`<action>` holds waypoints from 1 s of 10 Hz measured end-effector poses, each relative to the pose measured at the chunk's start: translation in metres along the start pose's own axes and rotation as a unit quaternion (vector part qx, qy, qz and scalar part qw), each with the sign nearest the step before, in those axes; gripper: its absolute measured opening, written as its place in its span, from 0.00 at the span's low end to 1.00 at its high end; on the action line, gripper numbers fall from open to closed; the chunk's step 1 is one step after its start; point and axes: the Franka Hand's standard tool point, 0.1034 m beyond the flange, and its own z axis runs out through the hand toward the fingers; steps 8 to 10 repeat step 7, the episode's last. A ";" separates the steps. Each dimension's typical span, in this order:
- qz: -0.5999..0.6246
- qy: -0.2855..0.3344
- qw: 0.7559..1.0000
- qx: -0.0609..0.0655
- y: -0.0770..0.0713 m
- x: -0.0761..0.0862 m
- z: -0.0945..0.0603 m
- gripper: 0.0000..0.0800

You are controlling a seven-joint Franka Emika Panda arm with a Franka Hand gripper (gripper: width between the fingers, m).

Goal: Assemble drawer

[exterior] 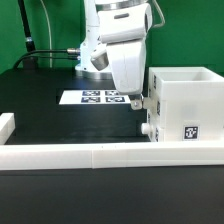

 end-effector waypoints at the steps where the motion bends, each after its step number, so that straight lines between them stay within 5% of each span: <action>1: 0.000 0.000 1.000 0.002 -0.001 -0.001 0.002 0.81; 4: 0.015 -0.004 1.000 -0.003 -0.010 -0.020 -0.003 0.81; 7: 0.051 -0.013 0.998 -0.042 -0.040 -0.025 -0.006 0.81; 10: 0.051 -0.013 0.998 -0.042 -0.040 -0.025 -0.006 0.81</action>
Offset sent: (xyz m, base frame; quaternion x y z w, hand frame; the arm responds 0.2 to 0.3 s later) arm -0.0343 -0.0234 0.0127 -0.0210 -0.0115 0.0270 0.9993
